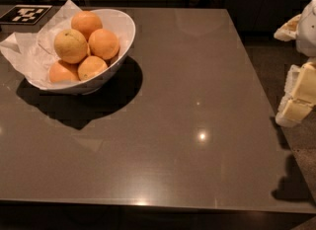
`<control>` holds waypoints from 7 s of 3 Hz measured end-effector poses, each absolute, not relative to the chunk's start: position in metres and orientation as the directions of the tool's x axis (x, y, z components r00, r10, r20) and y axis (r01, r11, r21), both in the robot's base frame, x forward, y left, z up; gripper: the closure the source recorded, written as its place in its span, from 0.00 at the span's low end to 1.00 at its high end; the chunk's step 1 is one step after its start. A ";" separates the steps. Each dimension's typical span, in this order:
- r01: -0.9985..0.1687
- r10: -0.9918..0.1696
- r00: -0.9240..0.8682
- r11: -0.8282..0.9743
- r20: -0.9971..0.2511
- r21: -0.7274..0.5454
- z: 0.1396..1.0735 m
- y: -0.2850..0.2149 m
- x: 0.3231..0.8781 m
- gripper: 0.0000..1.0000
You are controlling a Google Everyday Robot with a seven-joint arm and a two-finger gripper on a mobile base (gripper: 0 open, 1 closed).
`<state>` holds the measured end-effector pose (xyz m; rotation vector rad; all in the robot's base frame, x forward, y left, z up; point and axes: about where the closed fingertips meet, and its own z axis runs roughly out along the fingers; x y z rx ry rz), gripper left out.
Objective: Pick orange from white bowl
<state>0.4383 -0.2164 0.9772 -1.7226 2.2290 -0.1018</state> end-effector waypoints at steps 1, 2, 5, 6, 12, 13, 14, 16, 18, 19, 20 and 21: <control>-0.930 -0.953 -0.221 0.270 -0.208 -0.249 0.977 -0.216 0.438 0.00; -0.935 -0.958 -0.216 0.260 -0.191 -0.243 0.983 -0.197 0.447 0.00; -0.958 -0.980 -0.151 0.178 -0.129 -0.224 0.990 -0.135 0.489 0.00; -0.958 -0.988 -0.078 0.112 -0.136 -0.264 0.997 -0.114 0.491 0.00; -0.851 -0.924 0.381 -0.338 -0.028 -0.403 1.042 0.097 0.556 0.00; -0.810 -0.887 0.462 -0.421 -0.002 -0.409 1.039 0.145 0.574 0.06; -0.783 -0.856 0.518 -0.477 0.007 -0.399 1.029 0.180 0.591 0.08; -0.769 -0.828 0.561 -0.524 0.008 -0.367 1.007 0.214 0.616 0.21; -0.790 -0.832 0.554 -0.521 -0.015 -0.323 0.985 0.217 0.632 0.23; -0.800 -0.834 0.551 -0.520 -0.022 -0.297 0.974 0.216 0.636 0.26; -0.813 -0.839 0.544 -0.517 -0.030 -0.268 0.962 0.213 0.637 0.28; -0.818 -0.838 0.544 -0.523 -0.031 -0.239 0.951 0.213 0.637 0.29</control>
Offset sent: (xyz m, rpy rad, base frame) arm 0.0222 0.0492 0.0106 -0.0443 0.0590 0.0182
